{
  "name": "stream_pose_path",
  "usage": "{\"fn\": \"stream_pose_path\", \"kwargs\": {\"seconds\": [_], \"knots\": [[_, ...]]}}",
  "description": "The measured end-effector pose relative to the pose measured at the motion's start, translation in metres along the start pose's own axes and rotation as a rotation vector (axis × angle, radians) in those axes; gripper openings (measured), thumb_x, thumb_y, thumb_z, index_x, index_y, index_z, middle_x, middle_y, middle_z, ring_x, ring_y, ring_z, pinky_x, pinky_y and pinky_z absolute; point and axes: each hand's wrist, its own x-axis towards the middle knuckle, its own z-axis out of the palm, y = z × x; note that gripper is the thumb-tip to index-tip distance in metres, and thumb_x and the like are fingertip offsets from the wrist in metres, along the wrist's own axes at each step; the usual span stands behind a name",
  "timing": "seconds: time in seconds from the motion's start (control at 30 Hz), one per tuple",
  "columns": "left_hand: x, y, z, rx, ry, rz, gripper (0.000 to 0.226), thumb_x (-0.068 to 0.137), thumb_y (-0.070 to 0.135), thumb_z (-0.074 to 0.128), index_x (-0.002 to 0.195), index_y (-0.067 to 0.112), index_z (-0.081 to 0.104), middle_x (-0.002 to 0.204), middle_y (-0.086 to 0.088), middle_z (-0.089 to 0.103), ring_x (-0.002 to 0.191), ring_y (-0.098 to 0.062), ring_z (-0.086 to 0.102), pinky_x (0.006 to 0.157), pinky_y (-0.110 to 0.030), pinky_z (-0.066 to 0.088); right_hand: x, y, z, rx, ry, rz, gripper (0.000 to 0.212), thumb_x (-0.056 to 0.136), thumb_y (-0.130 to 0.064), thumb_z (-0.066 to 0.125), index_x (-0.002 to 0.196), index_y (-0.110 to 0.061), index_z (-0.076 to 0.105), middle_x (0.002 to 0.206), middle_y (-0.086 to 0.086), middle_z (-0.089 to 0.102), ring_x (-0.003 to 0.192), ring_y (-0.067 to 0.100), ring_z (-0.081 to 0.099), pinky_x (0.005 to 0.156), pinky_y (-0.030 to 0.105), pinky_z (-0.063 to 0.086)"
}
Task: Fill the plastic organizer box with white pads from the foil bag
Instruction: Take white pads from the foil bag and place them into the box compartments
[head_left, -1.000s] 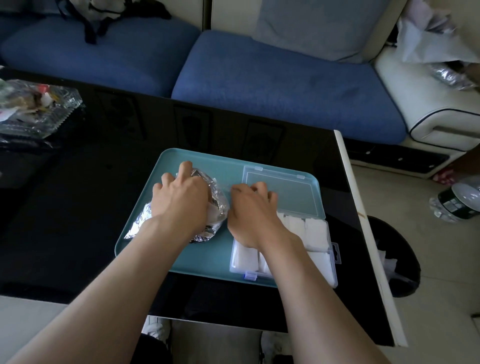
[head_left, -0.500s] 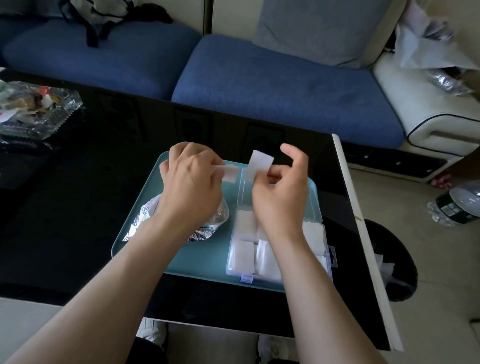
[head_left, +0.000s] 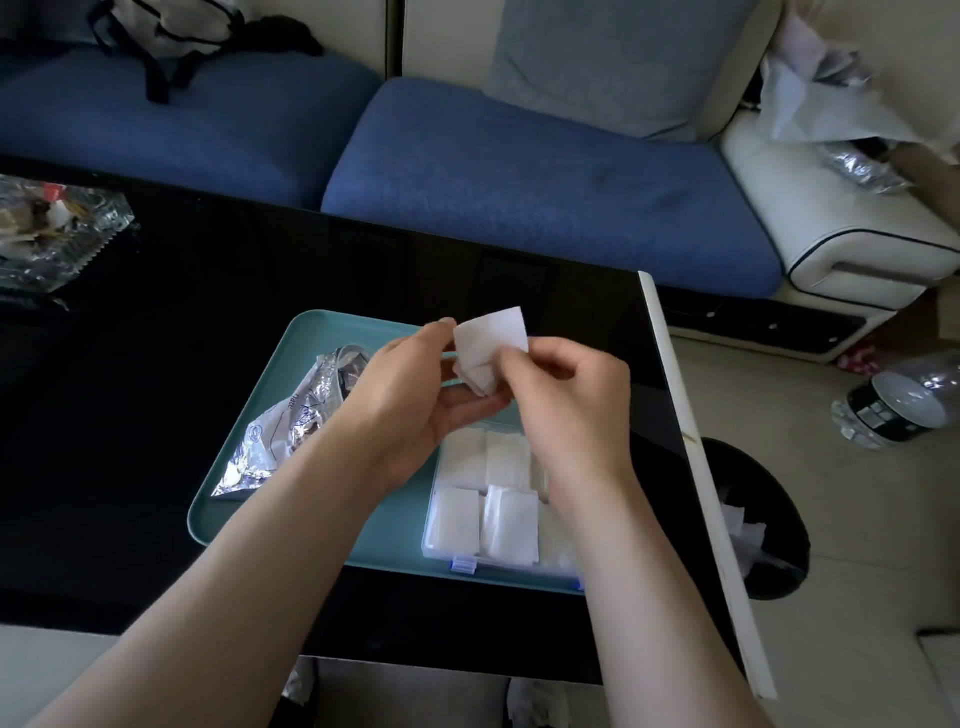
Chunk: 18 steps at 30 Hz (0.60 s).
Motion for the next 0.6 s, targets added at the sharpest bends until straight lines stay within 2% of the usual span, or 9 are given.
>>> {"fn": "stream_pose_path", "kwargs": {"seconds": [0.07,0.2,0.37,0.5,0.53,0.6], "knots": [[0.001,-0.002,0.002,-0.036,-0.009,-0.05,0.031,0.112,0.021,0.049,0.125,-0.004,0.061,0.117,-0.027,0.073,0.094,-0.034,0.079,0.076,-0.042,0.066,0.003,0.004,-0.006,-0.114,-0.025,-0.086,0.012,0.092,-0.014,0.076,0.095,-0.023,0.084,0.079,-0.012,0.078,0.078,0.0,0.074,0.068,0.017,0.059],[0.008,-0.006,0.001,0.022,0.011,-0.07,0.027,0.109,0.018,0.054,0.124,-0.004,0.06,0.125,-0.031,0.067,0.111,-0.04,0.074,0.091,-0.049,0.064,0.007,0.007,-0.021,-0.293,-0.069,-0.194,0.012,0.091,-0.009,0.077,0.096,-0.019,0.084,0.077,-0.012,0.075,0.073,-0.002,0.071,0.06,0.01,0.052],[0.009,-0.009,0.004,0.107,-0.014,-0.081,0.023,0.11,0.015,0.052,0.117,-0.001,0.066,0.123,-0.027,0.07,0.114,-0.039,0.072,0.095,-0.051,0.062,0.007,0.011,-0.029,-0.346,-0.08,-0.16,0.011,0.089,-0.012,0.077,0.086,-0.019,0.085,0.069,-0.011,0.074,0.064,-0.002,0.07,0.053,0.007,0.046],[0.008,-0.015,0.006,0.236,-0.073,-0.071,0.03,0.113,0.018,0.044,0.125,0.001,0.066,0.125,-0.022,0.071,0.115,-0.036,0.072,0.096,-0.049,0.062,0.006,0.016,-0.035,-0.407,-0.018,-0.149,0.003,0.086,-0.021,0.081,0.084,-0.022,0.083,0.071,-0.012,0.073,0.065,-0.001,0.069,0.055,0.008,0.048],[0.008,-0.016,0.007,0.272,-0.077,-0.063,0.031,0.114,0.019,0.043,0.125,0.002,0.066,0.126,-0.022,0.07,0.116,-0.036,0.072,0.098,-0.049,0.061,0.006,0.016,-0.036,-0.436,-0.001,-0.142,0.006,0.086,-0.025,0.082,0.09,-0.022,0.08,0.077,-0.013,0.072,0.068,0.0,0.068,0.055,0.008,0.047],[0.009,-0.018,0.009,0.321,-0.073,-0.051,0.031,0.114,0.02,0.042,0.124,0.003,0.066,0.127,-0.022,0.07,0.117,-0.037,0.071,0.1,-0.051,0.06,0.004,0.017,-0.039,-0.48,-0.014,-0.138,0.031,0.088,-0.031,0.082,0.116,-0.025,0.07,0.099,-0.011,0.067,0.082,0.001,0.065,0.06,0.007,0.048]]}}
